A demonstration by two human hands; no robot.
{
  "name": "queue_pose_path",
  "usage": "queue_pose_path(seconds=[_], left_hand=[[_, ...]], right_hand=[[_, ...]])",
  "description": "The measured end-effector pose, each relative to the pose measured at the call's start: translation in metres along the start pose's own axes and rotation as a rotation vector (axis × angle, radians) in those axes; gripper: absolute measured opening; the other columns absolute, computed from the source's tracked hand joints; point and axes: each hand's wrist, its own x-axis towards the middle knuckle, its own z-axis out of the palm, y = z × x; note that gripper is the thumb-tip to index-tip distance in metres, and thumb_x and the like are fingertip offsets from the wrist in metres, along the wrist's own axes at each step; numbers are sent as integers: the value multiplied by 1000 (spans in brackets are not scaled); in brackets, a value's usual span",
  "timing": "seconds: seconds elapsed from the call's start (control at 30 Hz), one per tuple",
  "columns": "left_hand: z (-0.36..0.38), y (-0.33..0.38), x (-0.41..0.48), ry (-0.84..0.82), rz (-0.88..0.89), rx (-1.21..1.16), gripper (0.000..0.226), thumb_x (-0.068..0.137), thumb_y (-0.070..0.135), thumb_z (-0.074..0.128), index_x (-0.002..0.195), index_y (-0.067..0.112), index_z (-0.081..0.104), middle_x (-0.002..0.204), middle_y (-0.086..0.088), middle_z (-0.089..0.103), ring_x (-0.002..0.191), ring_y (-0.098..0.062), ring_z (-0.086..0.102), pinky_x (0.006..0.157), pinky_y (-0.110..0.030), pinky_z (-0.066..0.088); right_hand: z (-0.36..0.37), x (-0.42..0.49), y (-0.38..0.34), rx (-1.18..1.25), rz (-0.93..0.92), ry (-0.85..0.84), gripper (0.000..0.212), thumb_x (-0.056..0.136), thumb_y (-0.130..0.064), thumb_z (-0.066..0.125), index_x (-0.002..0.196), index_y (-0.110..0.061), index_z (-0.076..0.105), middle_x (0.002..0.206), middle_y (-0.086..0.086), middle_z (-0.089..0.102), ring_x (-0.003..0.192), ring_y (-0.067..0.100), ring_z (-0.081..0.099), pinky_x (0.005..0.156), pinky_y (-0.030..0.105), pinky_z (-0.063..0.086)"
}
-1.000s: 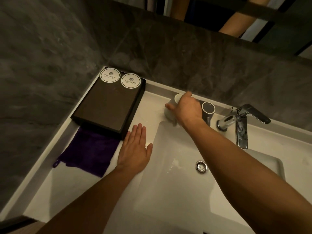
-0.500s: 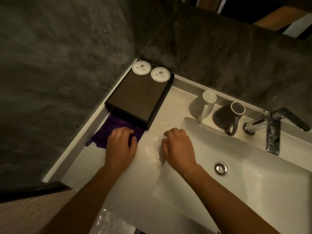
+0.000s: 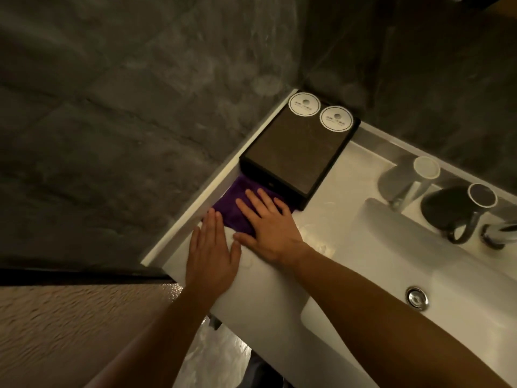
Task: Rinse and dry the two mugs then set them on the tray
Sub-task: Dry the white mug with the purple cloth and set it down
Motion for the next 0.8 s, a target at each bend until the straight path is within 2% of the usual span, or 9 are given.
queue_pose_path(seconds=[0.13, 0.3, 0.43, 0.5, 0.57, 0.63, 0.7, 0.73, 0.8], left_hand=[[1, -2, 0, -13, 20, 0, 79, 101, 53, 22, 164, 10, 4, 174, -13, 7, 160, -23, 7, 129, -42, 8], [0, -2, 0, -4, 33, 7, 79, 101, 52, 22, 164, 10, 1, 174, -11, 3, 160, -22, 4, 128, -42, 6], [-3, -2, 1, -31, 45, -8, 77, 102, 51, 23, 165, 11, 2, 174, -11, 5, 160, -23, 4, 129, -44, 9], [-6, -2, 0, -23, 44, -77, 74, 104, 46, 39, 164, 11, 13, 173, -12, 15, 159, -26, 13, 128, -45, 13], [-9, 7, -2, 17, 30, -239, 67, 101, 32, 56, 159, 10, 32, 166, -14, 33, 154, -30, 29, 124, -46, 23], [-13, 32, -4, 51, 91, -382, 54, 96, 25, 60, 147, 10, 49, 151, -13, 52, 140, -27, 46, 115, -42, 35], [-17, 72, -5, 61, 205, -532, 44, 94, 30, 55, 135, 14, 57, 135, -6, 58, 123, -13, 49, 104, -33, 42], [-21, 96, -3, 45, 255, -621, 40, 95, 34, 52, 131, 17, 58, 128, 0, 57, 117, -8, 49, 99, -29, 43], [-26, 147, 9, -12, 328, -800, 35, 96, 38, 50, 124, 21, 59, 118, 9, 55, 106, -8, 55, 90, -25, 48]], right_hand=[[10, -1, -3, -28, 48, 42, 76, 95, -81, 11, 161, -43, 5, 173, -2, -6, 159, 23, -12, 125, 47, -3], [10, -16, 1, -27, 92, 33, 65, 101, -68, 9, 161, -43, 8, 174, -5, 6, 160, 22, -2, 126, 49, 5], [7, -48, 11, 18, 141, 54, 55, 107, -55, 27, 159, -37, 26, 170, -5, 26, 157, 22, 20, 122, 46, 21], [2, -73, 20, 30, 151, 118, 49, 107, -47, 42, 153, -31, 45, 162, -3, 43, 149, 25, 39, 114, 45, 36], [-6, -99, 29, 83, 180, 210, 40, 104, -43, 52, 139, -28, 62, 145, -2, 62, 131, 22, 57, 102, 39, 47], [-18, -124, 38, 325, 292, 251, 36, 104, -49, 45, 125, -33, 68, 123, -10, 72, 109, 6, 60, 91, 22, 46], [-33, -147, 45, 702, 475, 287, 39, 103, -58, 40, 113, -35, 70, 103, -16, 74, 93, -2, 62, 79, 16, 45], [-41, -158, 49, 911, 581, 325, 40, 102, -59, 42, 111, -33, 72, 100, -16, 76, 91, -1, 67, 79, 18, 50], [-49, -180, 62, 1266, 740, 428, 40, 103, -54, 47, 118, -28, 73, 109, -7, 79, 101, 10, 74, 91, 34, 58]])
